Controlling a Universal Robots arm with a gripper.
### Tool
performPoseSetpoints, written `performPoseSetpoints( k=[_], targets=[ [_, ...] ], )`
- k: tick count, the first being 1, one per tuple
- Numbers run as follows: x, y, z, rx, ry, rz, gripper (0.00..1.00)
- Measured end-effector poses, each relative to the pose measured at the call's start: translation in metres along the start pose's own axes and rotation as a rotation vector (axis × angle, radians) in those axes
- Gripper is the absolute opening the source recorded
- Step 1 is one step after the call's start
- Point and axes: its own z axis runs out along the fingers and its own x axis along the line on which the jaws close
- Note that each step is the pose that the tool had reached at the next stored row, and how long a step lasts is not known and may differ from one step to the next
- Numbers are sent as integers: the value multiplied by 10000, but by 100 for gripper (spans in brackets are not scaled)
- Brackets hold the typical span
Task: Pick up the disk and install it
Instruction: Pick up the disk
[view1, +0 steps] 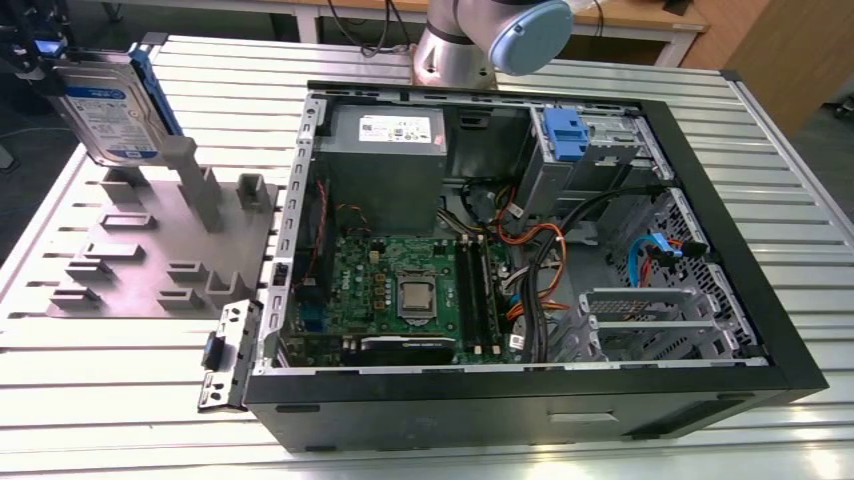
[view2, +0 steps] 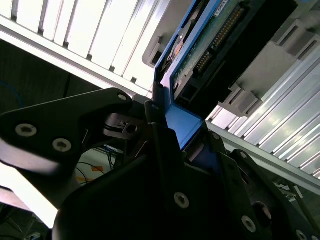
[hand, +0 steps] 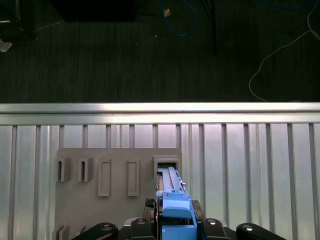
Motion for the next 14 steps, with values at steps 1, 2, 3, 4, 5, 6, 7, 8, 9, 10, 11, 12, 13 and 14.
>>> performPoseSetpoints(
  k=[1,2,3,4,5,6,7,8,9,10,11,12,13,14],
  targets=[
    [0,0,-1,0,0,0,36],
    [0,0,-3,0,0,0,36],
    [0,0,-5,0,0,0,36],
    [0,1,-8,0,0,0,36],
    [0,0,-10,0,0,0,36],
    [-1,1,-13,1,-1,0,36],
    [-1,1,-14,1,-1,0,36],
    [-1,1,-14,1,0,0,36],
    [-1,1,-14,1,-1,0,36],
    [-1,1,-14,1,0,0,36],
    [-1,1,-14,1,0,0,36],
    [-1,1,-14,1,-1,0,36],
    [-1,1,-14,1,-1,0,36],
    [-1,1,-14,1,-1,0,36]
  ],
)
